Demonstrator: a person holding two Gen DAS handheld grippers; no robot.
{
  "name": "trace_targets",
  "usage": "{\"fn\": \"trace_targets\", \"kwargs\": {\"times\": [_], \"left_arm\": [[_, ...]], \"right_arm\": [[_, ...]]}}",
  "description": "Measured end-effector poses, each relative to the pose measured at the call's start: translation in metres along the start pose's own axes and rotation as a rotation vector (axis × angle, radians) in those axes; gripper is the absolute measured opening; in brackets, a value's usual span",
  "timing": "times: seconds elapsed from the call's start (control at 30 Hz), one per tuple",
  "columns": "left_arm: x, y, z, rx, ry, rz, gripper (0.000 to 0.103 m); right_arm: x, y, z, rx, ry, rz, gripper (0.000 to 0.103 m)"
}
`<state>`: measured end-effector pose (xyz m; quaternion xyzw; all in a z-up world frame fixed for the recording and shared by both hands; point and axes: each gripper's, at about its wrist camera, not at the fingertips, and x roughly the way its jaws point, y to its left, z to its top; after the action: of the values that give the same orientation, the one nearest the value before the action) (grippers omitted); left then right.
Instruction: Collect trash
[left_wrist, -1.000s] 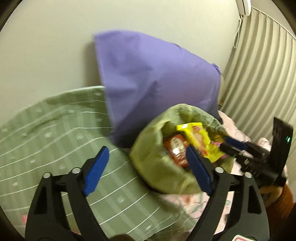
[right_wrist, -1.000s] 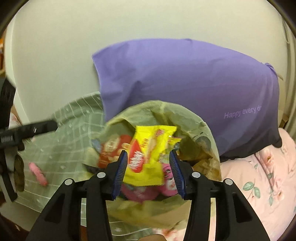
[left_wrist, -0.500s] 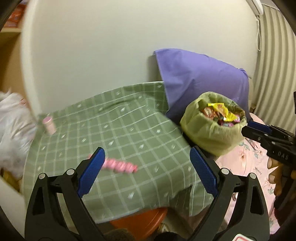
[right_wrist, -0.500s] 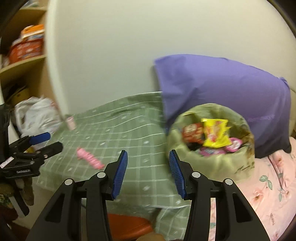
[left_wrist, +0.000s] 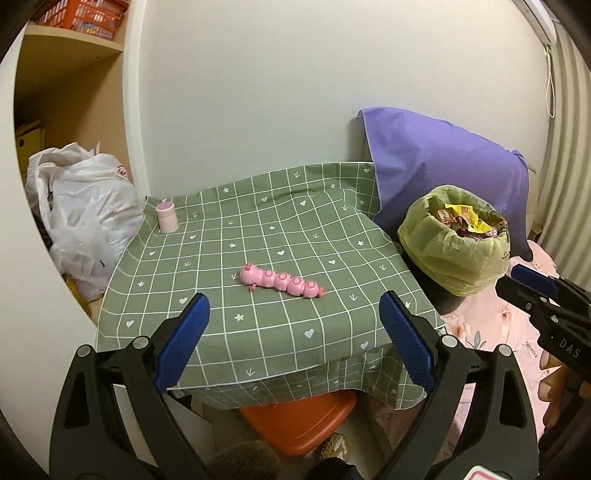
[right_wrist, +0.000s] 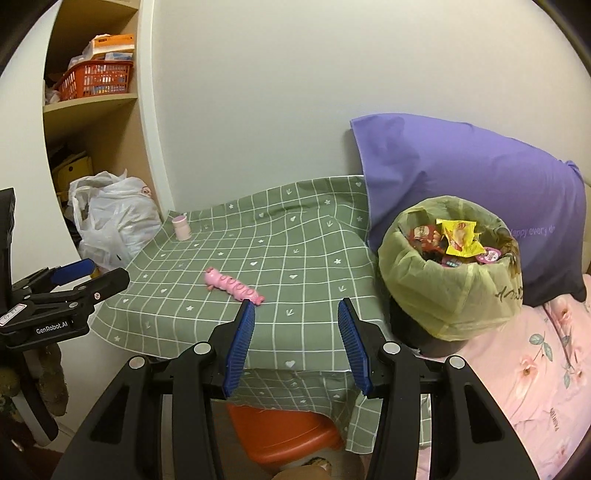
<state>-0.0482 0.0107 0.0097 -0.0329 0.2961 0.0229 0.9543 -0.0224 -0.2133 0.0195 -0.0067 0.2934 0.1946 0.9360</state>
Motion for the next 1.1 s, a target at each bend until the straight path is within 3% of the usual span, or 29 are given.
{"fn": "trace_targets", "kwargs": {"times": [1.1], "left_arm": [[-0.024,0.019,-0.001,-0.027,-0.030,0.015,0.088]], "right_arm": [[-0.008,0.024,0.005,-0.025,-0.019,0.024,0.044]]}}
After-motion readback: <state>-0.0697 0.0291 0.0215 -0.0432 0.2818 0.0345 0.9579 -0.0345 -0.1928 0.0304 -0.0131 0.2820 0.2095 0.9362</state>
